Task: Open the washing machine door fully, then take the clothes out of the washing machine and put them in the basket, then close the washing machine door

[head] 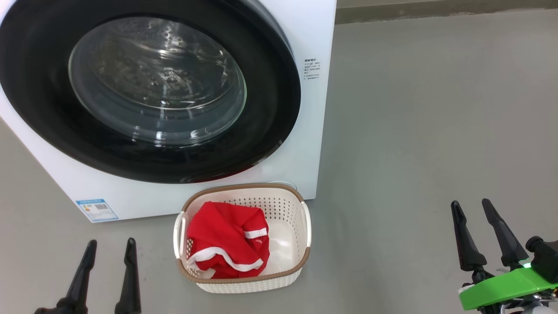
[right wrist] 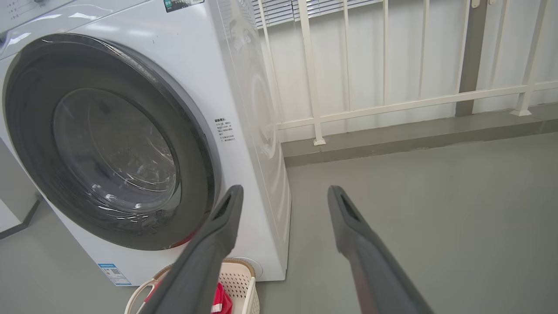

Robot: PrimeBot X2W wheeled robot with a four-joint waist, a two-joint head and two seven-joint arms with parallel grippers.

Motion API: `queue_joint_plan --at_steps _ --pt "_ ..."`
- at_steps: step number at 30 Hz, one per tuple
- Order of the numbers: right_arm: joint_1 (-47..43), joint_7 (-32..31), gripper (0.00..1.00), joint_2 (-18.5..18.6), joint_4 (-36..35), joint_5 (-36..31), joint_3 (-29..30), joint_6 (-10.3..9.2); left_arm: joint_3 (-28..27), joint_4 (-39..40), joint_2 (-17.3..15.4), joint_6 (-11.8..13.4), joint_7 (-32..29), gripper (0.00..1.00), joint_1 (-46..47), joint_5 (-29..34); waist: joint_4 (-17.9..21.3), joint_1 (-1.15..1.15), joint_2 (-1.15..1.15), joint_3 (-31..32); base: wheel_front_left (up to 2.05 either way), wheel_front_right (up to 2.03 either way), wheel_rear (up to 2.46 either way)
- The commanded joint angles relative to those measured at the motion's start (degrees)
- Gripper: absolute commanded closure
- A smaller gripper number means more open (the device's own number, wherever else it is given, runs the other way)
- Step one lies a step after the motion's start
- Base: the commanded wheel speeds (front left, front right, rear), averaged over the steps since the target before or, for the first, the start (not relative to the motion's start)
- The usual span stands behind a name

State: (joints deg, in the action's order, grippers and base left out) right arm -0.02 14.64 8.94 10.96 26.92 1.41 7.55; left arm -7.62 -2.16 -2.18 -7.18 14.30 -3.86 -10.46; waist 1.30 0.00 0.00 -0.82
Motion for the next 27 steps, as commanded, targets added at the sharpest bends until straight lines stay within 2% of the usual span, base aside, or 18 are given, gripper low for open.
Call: queue_joint_plan --at_steps 1,13,14,20,27 --pt "0.6 0.4 0.00 1.1 -1.6 0.2 -1.0 -0.06 -2.0 1.7 -0.7 -0.3 0.7 0.00 0.7 0.7 0.1 0.00 0.00 0.1 0.00 0.00 0.00" --pt "-0.7 0.4 0.00 1.7 -2.3 0.4 -1.1 -0.06 -1.4 1.9 -0.7 -0.3 0.7 0.00 0.4 0.2 -1.2 0.00 0.00 0.8 0.00 0.00 0.00" --pt "-1.3 0.0 1.00 0.3 -0.8 0.3 -0.1 0.00 0.4 0.2 0.0 0.0 0.0 1.00 0.0 0.3 -1.1 0.00 0.00 0.7 0.00 0.00 0.00" --pt "-2.5 -0.1 1.00 -1.5 2.4 0.6 -0.6 0.00 0.6 -3.2 1.0 0.1 -0.3 1.00 -0.5 0.0 -1.2 0.00 0.00 0.7 0.00 0.00 0.00" --pt "-2.1 -1.3 1.00 -1.7 2.3 4.3 -0.3 0.00 0.6 -3.6 0.9 0.1 -1.5 1.00 0.0 -4.6 -1.2 0.12 0.00 0.9 0.00 0.00 0.00"
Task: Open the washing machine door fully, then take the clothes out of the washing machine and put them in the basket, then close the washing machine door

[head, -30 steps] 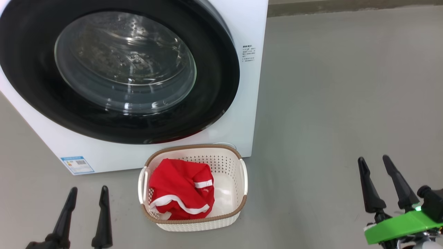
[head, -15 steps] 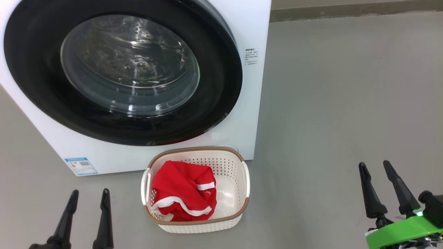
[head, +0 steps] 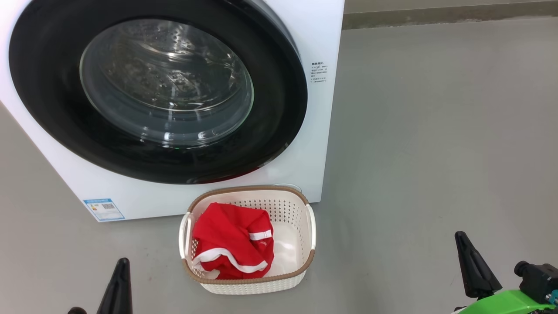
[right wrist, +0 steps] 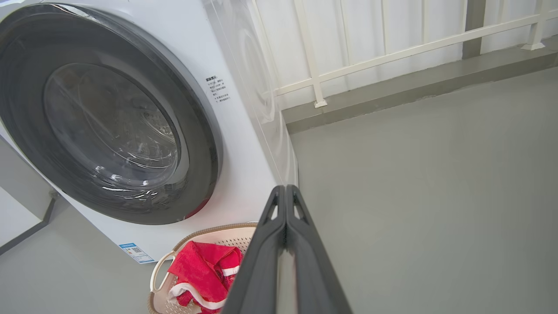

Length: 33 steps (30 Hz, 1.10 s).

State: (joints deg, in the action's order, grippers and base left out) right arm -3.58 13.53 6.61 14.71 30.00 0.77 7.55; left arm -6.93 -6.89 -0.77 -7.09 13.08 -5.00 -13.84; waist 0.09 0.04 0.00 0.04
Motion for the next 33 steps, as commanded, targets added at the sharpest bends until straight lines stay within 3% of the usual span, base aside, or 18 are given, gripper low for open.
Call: queue_joint_plan --at_steps 1,5,33 --pt "1.6 -0.3 1.00 0.5 -1.4 1.7 0.4 0.00 -0.1 1.1 -0.5 0.0 -0.4 1.00 1.2 -1.9 0.0 0.05 0.00 0.0 0.00 0.00 0.00" --pt "1.9 -1.0 1.00 0.4 -1.3 3.8 0.6 -0.01 -0.1 0.8 -0.6 0.0 -1.1 1.00 1.6 -4.5 0.0 -0.03 0.00 -0.1 0.00 0.00 0.00" --pt "3.9 -5.7 1.00 -0.6 -1.2 18.3 1.9 -0.02 0.0 -1.2 -0.9 -0.1 -5.7 1.00 4.0 -22.9 0.0 -0.03 0.00 -0.2 0.00 0.00 0.00"
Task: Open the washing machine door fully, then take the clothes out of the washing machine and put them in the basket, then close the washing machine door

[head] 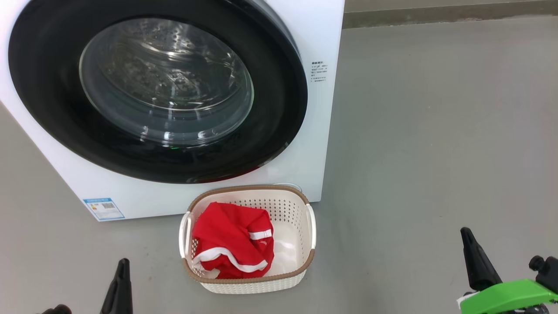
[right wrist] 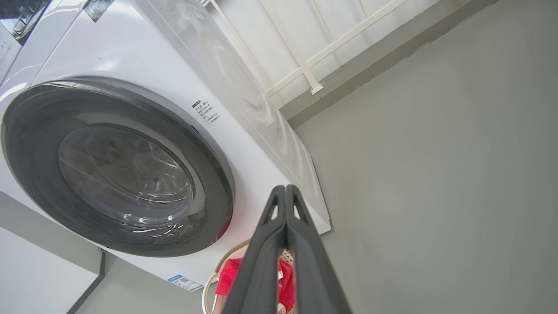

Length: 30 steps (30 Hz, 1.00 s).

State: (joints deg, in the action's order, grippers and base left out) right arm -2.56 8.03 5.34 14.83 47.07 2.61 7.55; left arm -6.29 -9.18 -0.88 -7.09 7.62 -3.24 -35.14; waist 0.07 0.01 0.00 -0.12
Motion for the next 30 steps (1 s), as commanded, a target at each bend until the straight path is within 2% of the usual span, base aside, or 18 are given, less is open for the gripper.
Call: queue_joint_plan --at_steps 1,30 --pt "2.9 -0.4 1.00 0.6 -1.3 1.7 0.1 -0.02 -0.6 1.0 -0.9 -0.1 -0.4 1.00 2.3 -2.2 0.0 -0.01 0.00 0.0 0.00 0.00 0.00" --pt "5.0 -5.3 1.00 -0.4 -1.1 16.8 1.4 -0.04 -0.5 -1.0 -1.2 -0.2 -5.1 1.00 4.8 -21.2 0.0 -0.01 0.00 0.0 0.00 0.00 0.00"
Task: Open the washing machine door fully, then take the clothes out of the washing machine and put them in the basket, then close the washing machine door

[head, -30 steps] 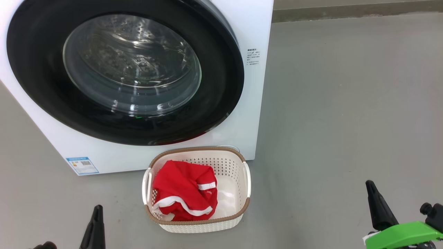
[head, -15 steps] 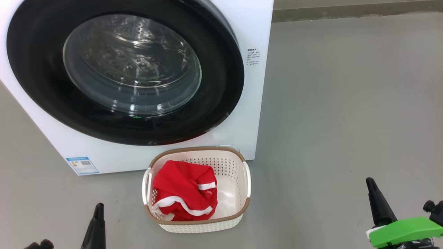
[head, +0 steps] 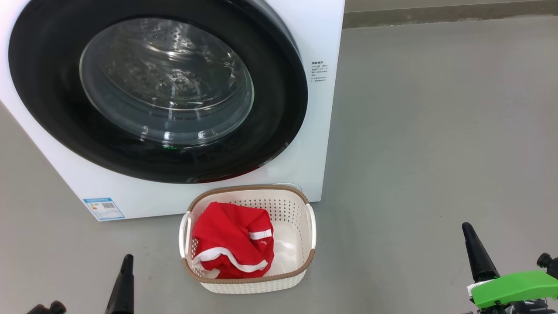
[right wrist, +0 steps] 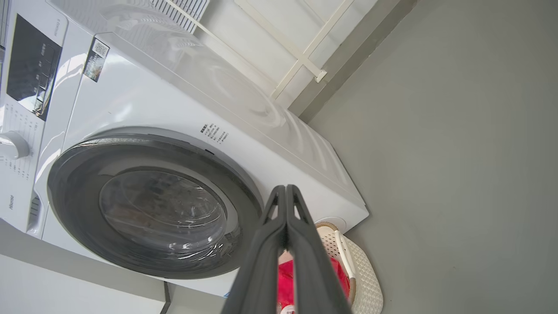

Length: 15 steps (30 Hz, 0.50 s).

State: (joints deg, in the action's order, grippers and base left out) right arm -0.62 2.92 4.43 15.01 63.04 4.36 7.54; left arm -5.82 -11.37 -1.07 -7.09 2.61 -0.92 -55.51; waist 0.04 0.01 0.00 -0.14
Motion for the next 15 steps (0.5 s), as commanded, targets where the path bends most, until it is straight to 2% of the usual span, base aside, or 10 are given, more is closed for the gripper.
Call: queue_joint_plan --at_steps 1,15 --pt "3.1 -0.4 1.00 0.4 -1.3 1.3 -0.3 -0.03 -0.9 1.1 -1.1 -0.2 -0.3 1.00 2.5 -1.5 0.0 -0.01 0.00 0.0 0.00 0.00 0.00" --pt "4.1 -2.7 1.00 -0.1 -1.2 8.6 0.4 -0.03 -0.9 0.1 -1.3 -0.3 -2.6 1.00 3.7 -10.7 0.0 -0.01 0.00 0.0 0.00 0.00 0.00"
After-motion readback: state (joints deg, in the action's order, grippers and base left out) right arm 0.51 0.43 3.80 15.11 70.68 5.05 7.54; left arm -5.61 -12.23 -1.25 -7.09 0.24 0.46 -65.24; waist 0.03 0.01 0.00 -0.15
